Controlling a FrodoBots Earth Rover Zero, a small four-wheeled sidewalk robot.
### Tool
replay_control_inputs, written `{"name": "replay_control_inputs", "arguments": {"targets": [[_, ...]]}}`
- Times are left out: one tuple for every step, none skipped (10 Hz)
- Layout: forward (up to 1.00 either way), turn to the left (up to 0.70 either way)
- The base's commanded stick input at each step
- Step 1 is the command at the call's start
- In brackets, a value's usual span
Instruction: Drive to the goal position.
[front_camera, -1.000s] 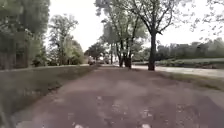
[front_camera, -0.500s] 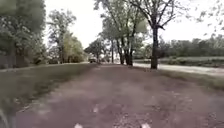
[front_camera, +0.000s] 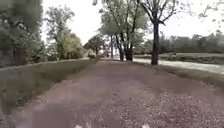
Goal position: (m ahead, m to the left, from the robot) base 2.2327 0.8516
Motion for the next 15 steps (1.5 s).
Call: {"name": "replay_control_inputs", "arguments": {"targets": [[1.0,0.0],[1.0,0.0],[1.0,0.0],[1.0,0.0],[1.0,0.0],[1.0,0.0],[1.0,0.0],[1.0,0.0],[1.0,0.0],[1.0,0.0],[1.0,0.0],[1.0,0.0],[1.0,0.0],[1.0,0.0],[1.0,0.0]]}}
